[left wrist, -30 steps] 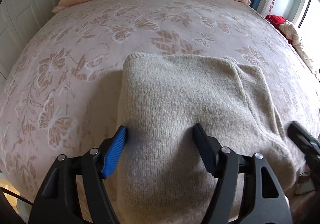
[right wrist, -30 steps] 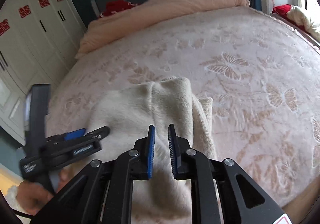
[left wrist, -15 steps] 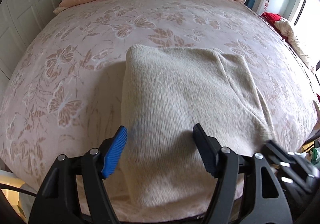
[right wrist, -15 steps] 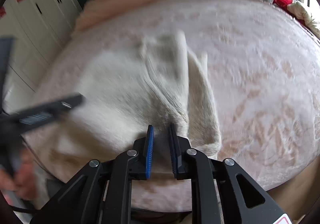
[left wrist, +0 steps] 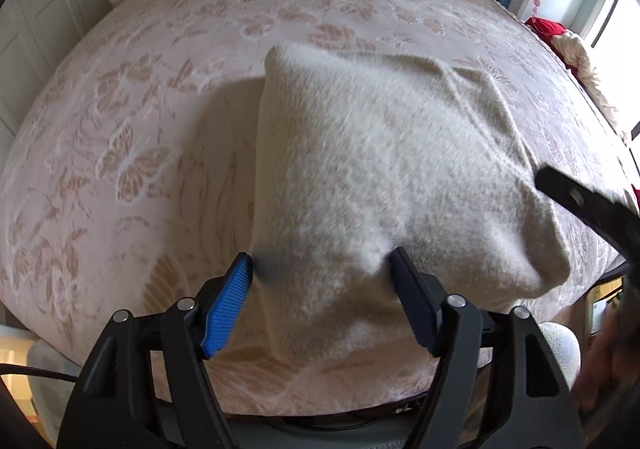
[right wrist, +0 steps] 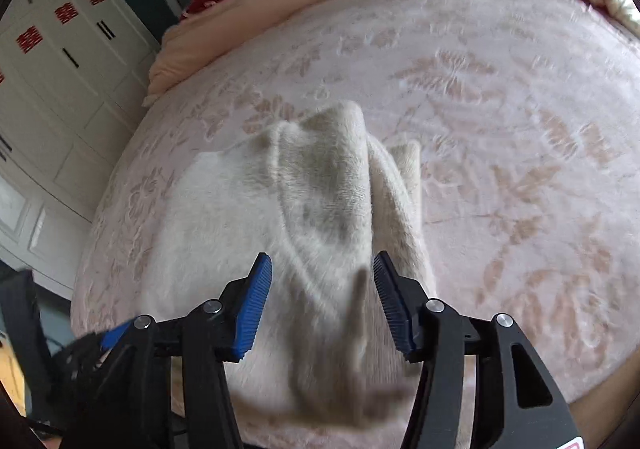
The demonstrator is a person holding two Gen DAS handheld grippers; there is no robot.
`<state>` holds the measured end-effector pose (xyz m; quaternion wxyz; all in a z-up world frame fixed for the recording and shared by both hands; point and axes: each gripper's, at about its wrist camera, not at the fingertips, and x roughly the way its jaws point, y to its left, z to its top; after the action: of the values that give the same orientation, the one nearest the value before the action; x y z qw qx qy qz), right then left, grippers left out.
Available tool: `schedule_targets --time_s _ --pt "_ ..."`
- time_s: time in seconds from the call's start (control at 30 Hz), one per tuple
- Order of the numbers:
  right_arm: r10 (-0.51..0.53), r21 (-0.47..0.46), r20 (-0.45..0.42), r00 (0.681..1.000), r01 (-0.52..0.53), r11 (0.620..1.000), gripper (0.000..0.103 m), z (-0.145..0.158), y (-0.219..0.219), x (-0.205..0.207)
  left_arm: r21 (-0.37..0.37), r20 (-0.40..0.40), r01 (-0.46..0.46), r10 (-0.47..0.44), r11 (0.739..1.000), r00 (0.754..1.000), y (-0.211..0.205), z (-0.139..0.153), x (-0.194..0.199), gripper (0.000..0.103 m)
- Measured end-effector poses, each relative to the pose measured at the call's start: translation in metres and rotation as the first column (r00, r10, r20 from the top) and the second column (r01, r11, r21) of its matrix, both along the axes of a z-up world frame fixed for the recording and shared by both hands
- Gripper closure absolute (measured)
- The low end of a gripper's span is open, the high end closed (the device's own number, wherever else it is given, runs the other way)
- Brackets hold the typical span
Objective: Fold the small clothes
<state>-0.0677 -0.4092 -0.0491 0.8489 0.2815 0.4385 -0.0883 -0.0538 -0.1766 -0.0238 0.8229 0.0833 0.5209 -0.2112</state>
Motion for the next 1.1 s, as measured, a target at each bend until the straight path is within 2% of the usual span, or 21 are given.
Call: schedule_targets --time_s 0.07,0.1,0.2,0.3,0.37,0.4,0.43,0.5,0.53,0.57,0.63,0.67,0.73,0.77,0.8,0.83,0.87,0.93,1.0,1.03,1.1 --pt "0.003 0.023 -0.034 0.999 -0.002 1.0 0.079 -0.017 -0.005 0.014 -0.018 -0.019 -0.013 0.012 1.0 1.0 0.004 -0.004 0.001 0.032" --pt "0.011 0.021 -0.017 1.0 -0.011 1.0 0.092 -0.014 -0.005 0.015 -0.022 -0.02 -0.013 0.013 1.0 1.0 0.004 -0.004 0.002 0.032" --pt "-0.068 0.016 0.098 0.993 0.067 0.998 0.093 0.006 -0.019 -0.003 -0.037 -0.018 0.005 -0.006 0.999 1.0 0.004 -0.001 0.003 0.032" --pt "-0.06 0.012 -0.005 0.998 0.061 0.998 0.094 -0.027 -0.027 0.005 -0.1 -0.015 0.019 -0.02 0.995 1.0 0.004 0.004 0.002 0.031" --pt "-0.052 0.008 0.034 0.998 0.052 0.999 0.09 -0.014 -0.027 -0.001 -0.157 -0.019 -0.002 -0.001 0.988 1.0 0.007 0.008 0.005 0.028" --pt "-0.064 0.0 0.053 0.997 0.064 0.998 0.081 -0.003 -0.028 -0.006 -0.192 -0.031 -0.015 0.01 0.981 0.999 0.01 0.01 0.008 0.027" --pt "-0.082 -0.021 0.063 0.995 0.083 0.996 0.066 0.004 -0.029 -0.012 -0.226 -0.045 -0.029 0.02 0.974 0.999 0.013 0.011 0.011 0.025" --pt "-0.106 -0.059 0.075 0.992 0.11 0.992 0.043 0.014 -0.033 -0.024 -0.312 -0.1 -0.084 0.056 0.946 0.993 0.026 0.01 0.024 0.024" --pt "-0.112 -0.047 0.062 0.992 0.115 0.992 0.037 0.01 -0.036 -0.029 -0.36 -0.136 -0.127 0.083 0.924 0.987 0.035 0.007 0.032 0.023" --pt "-0.104 -0.023 0.04 0.994 0.105 0.994 0.037 0.002 -0.038 -0.029 -0.378 -0.164 -0.16 0.104 0.912 0.981 0.039 0.001 0.038 0.018" --pt "-0.086 0.064 -0.013 0.996 0.086 0.994 0.033 -0.022 -0.043 -0.021 -0.399 -0.239 -0.212 0.123 0.892 0.963 0.043 -0.016 0.05 0.016" --pt "-0.077 0.176 -0.011 0.997 0.078 0.981 0.03 -0.04 -0.046 -0.019 -0.402 -0.301 -0.237 0.117 0.884 0.946 0.043 -0.031 0.058 0.014" --pt "-0.106 0.305 0.024 0.994 0.094 0.948 0.025 -0.056 -0.051 -0.021 -0.438 -0.399 -0.288 0.103 0.852 0.911 0.042 -0.056 0.068 0.011" --pt "-0.122 0.319 0.039 0.992 0.103 0.942 0.026 -0.058 -0.051 -0.021 -0.449 -0.403 -0.294 0.103 0.844 0.91 0.042 -0.058 0.069 0.009" --pt "-0.11 0.315 0.04 0.993 0.092 0.945 0.038 -0.057 -0.05 -0.019 -0.452 -0.394 -0.283 0.095 0.846 0.914 0.04 -0.056 0.069 0.009" --pt "-0.08 0.34 0.046 0.996 0.06 0.939 0.051 -0.056 -0.047 -0.013 -0.459 -0.389 -0.266 0.078 0.848 0.918 0.036 -0.054 0.069 0.012" --pt "-0.083 0.359 0.04 0.996 0.063 0.931 0.053 -0.056 -0.045 -0.01 -0.48 -0.399 -0.238 0.032 0.844 0.916 0.029 -0.053 0.069 0.028" --pt "-0.089 0.33 0.038 0.995 0.071 0.941 0.065 -0.045 -0.04 -0.007 -0.477 -0.414 -0.223 0.007 0.85 0.91 0.02 -0.047 0.071 0.04" --pt "-0.104 0.328 0.091 0.99 0.069 0.942 0.069 -0.022 -0.035 -0.012 -0.486 -0.397 -0.201 -0.01 0.851 0.918 0.016 -0.032 0.071 0.053" --pt "-0.11 0.325 0.116 0.987 0.067 0.943 0.07 -0.008 -0.033 -0.016 -0.504 -0.383 -0.185 -0.026 0.844 0.923 0.016 -0.019 0.07 0.055" --pt "-0.105 0.249 0.17 0.98 0.06 0.967 0.07 0.031 -0.019 -0.025 -0.538 -0.343 -0.14 -0.064 0.831 0.937 0.016 0.01 0.062 0.057"
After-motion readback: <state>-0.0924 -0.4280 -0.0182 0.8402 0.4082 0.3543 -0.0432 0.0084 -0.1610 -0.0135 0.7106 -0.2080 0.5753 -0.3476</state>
